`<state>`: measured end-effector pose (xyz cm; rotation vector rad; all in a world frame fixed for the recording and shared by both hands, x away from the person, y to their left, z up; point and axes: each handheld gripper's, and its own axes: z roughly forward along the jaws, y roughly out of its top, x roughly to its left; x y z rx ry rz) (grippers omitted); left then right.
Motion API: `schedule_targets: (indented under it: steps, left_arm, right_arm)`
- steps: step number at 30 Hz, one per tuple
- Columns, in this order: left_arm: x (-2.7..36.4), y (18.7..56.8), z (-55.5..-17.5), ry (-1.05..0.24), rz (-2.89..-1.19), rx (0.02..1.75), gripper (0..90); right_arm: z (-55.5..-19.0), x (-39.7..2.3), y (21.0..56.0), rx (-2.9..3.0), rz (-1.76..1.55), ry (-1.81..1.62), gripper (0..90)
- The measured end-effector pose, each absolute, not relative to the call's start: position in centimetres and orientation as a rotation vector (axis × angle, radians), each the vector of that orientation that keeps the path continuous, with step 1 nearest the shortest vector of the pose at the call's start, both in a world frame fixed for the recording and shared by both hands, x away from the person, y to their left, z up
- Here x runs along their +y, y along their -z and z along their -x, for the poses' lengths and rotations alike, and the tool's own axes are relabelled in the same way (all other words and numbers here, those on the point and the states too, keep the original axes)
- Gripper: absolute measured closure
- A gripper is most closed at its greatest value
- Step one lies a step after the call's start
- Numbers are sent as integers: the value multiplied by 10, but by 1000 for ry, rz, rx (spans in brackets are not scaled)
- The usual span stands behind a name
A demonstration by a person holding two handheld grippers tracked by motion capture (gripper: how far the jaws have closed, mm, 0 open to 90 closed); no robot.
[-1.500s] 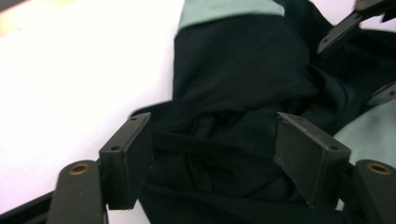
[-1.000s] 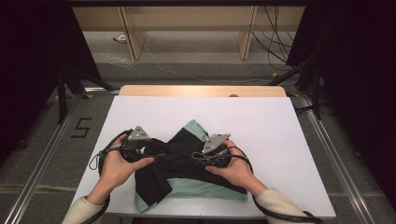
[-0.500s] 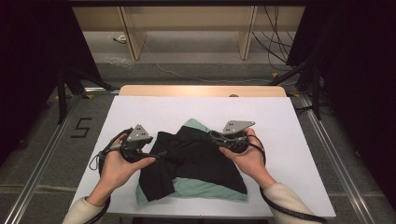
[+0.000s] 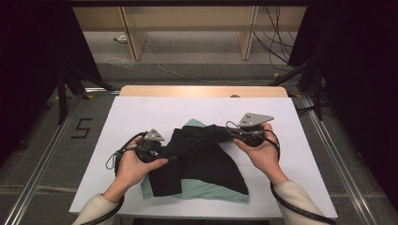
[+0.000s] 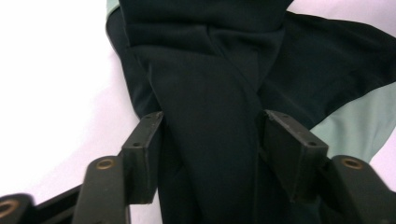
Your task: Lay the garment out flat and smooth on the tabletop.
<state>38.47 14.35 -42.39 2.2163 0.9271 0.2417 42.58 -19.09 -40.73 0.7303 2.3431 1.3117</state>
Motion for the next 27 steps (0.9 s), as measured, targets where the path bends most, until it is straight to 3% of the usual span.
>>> schedule_targets:
  steps: [1,4,7,12,19,23,27]
  left_arm:
    - [142,422,-385,-259,-2221,912,440]
    - [138,411,-386,-282,-2203,860,657]
    - [131,405,-384,-316,-2209,798,760]
    - [116,396,-375,-302,-2205,691,793]
    - [105,368,-358,-184,-2147,557,794]
    - [108,357,-365,-229,-2125,573,790]
    - [115,363,-389,-297,-2148,664,787]
  right_arm:
    - [-425,-193,407,2342,-731,-1311,899]
    - [-421,-198,404,2344,-731,-1304,899]
    - [-410,-206,399,2347,-707,-1300,899]
    - [-386,-228,384,2325,-703,-1341,899]
    - [-353,-258,355,2268,-674,-1399,898]
    - [-356,-265,346,2253,-682,-1426,898]
    - [-381,-257,357,2275,-732,-1406,897]
